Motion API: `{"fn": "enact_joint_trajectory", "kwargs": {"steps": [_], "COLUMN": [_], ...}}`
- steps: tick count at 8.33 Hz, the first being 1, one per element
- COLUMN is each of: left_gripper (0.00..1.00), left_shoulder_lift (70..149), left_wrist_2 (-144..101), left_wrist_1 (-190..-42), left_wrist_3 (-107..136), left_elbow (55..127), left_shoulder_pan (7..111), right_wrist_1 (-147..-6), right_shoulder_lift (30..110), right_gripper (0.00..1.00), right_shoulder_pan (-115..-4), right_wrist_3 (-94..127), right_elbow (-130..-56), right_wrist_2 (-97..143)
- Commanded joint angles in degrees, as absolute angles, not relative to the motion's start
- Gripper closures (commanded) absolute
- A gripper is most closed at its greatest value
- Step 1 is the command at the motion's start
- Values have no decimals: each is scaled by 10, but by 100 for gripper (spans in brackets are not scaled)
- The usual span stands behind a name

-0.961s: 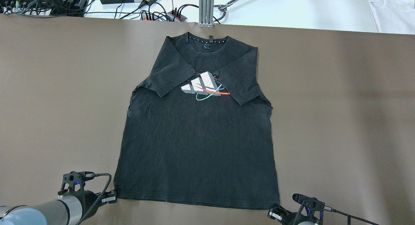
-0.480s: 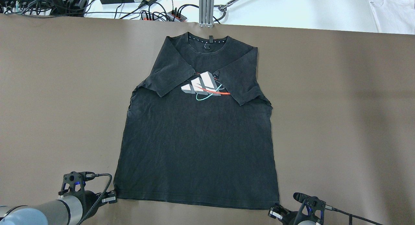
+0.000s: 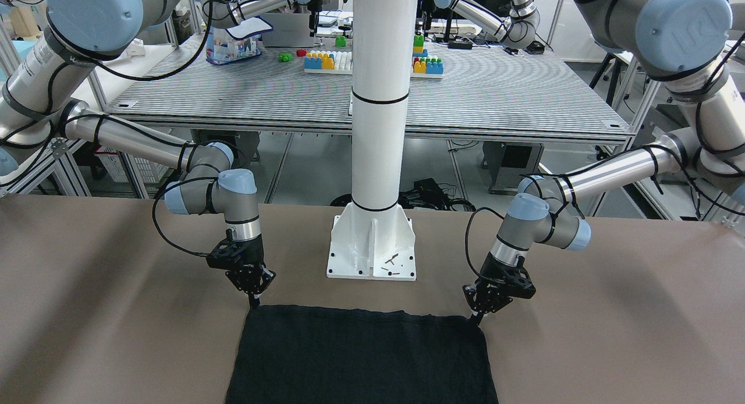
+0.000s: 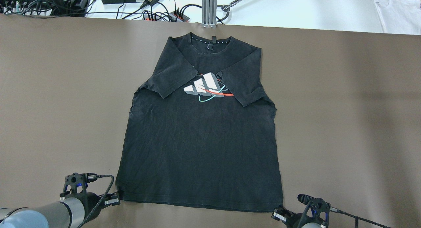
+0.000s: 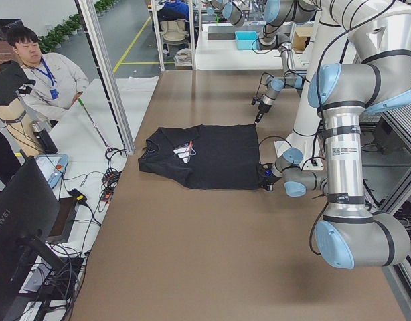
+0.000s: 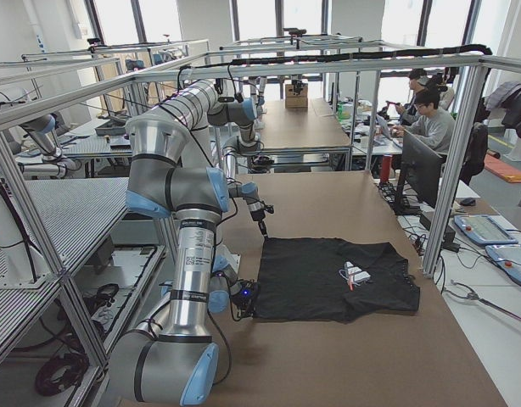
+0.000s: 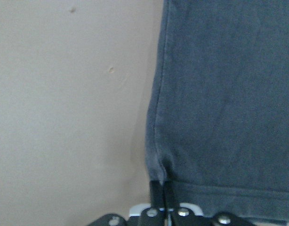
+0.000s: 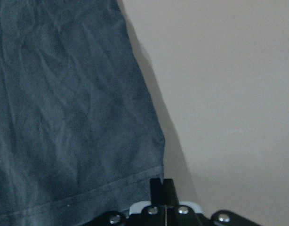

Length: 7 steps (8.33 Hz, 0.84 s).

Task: Fold clothes
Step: 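Lift the hem corners with both grippers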

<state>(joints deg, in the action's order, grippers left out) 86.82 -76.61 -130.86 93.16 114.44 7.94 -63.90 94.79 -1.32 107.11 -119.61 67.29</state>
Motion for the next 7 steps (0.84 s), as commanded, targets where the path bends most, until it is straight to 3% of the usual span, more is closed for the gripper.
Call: {"fn": "enact_joint_trajectory", "kwargs": {"steps": [1,3,7], "left_gripper": [100,100,100], "left_shoulder_lift": [868,891,1082], "left_wrist_2": [-788,-853,-1024], "left_wrist_1": [-1303,-1156,-830], "left_wrist_3": [918,884,820], "left_elbow": [1193,1288,1375], "left_shoulder_pan": [105,158,286], "right_wrist_1": [-666,-773,-894], "right_shoulder_lift": [948,942,861], "right_gripper": [100,100,100], "right_shoulder_pan": [-19,-46,-162], "right_wrist_3": [1062,1019,933], "right_elbow": [-1250,-1352,-1404], "right_wrist_2": [676,705,850]}}
